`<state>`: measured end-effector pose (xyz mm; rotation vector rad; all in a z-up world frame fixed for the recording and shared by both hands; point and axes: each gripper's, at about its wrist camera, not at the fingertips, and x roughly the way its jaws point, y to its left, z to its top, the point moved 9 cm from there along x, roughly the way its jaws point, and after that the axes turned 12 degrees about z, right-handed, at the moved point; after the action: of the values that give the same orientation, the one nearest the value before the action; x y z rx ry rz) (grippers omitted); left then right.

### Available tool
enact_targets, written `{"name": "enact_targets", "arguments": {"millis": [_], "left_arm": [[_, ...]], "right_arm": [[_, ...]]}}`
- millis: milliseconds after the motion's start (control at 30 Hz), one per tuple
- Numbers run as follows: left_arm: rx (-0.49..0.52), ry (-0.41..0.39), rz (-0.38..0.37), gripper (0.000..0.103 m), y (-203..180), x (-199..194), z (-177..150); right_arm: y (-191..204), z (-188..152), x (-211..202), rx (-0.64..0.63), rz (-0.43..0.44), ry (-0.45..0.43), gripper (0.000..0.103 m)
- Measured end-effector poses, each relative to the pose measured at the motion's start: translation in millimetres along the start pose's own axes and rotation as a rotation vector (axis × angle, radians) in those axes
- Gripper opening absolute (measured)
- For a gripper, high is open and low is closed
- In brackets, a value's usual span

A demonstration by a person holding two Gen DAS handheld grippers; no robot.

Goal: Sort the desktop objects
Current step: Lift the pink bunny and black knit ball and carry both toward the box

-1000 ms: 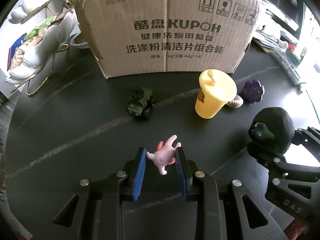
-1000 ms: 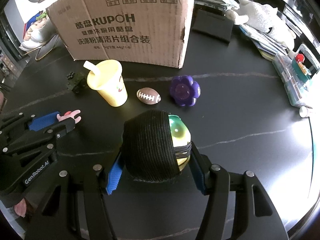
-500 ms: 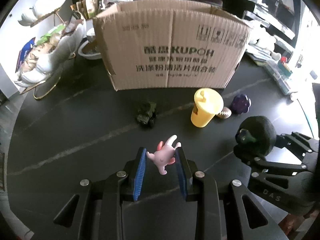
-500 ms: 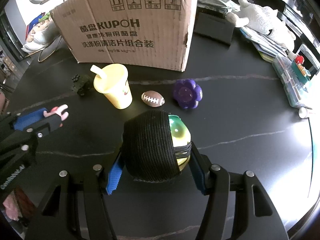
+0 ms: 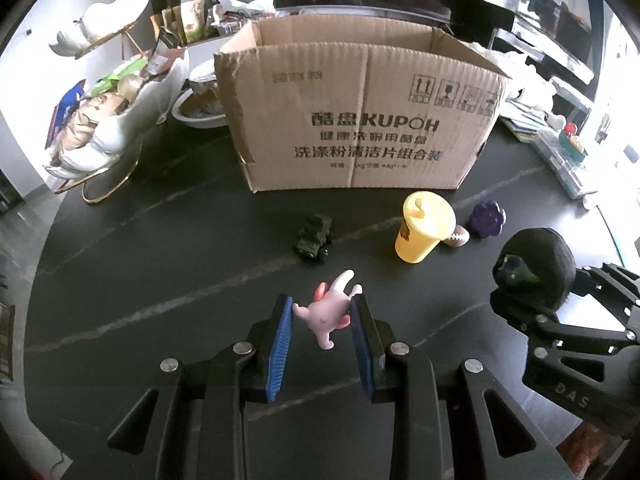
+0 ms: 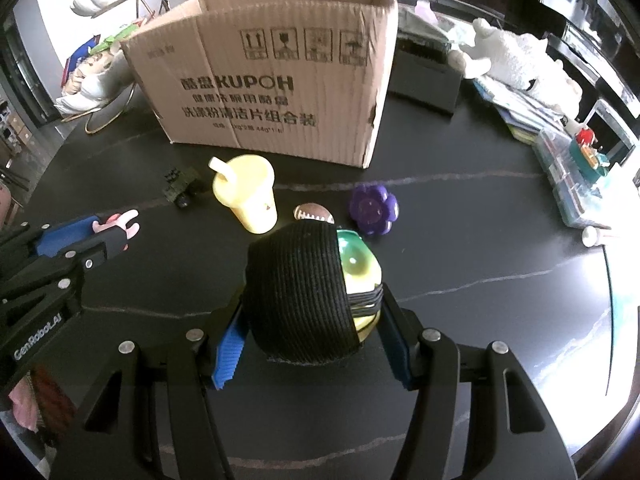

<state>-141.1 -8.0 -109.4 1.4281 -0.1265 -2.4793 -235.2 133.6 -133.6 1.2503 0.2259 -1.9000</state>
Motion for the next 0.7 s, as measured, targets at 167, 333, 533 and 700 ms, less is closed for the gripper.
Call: {"name": "enact_targets", "arguments": {"millis": [167, 333, 533, 700], "left_arm": [[-0.007, -0.012, 0.001, 0.027, 4.7, -6.8, 8.1], [-0.013, -0.024, 0.001, 0.027, 9.3, -13.6, 16.2], [-0.019, -0.037, -0.005, 0.027, 12.8, -20.8, 26.4], [-0.022, -0.054, -0.005, 0.027, 15.9, -27.4, 36.2]], "right_arm": [[7.0, 6.4, -13.8, -0.018, -0.010, -0.024, 0.057], [10.9, 15.0, -23.3, -0.035, -0.019, -0.042, 0.057], [17.4, 26.4, -32.6, -0.054, -0.020, -0.063, 0.057], [20.5, 36.5, -41.5, -0.056, -0.018, -0.085, 0.057]]}}
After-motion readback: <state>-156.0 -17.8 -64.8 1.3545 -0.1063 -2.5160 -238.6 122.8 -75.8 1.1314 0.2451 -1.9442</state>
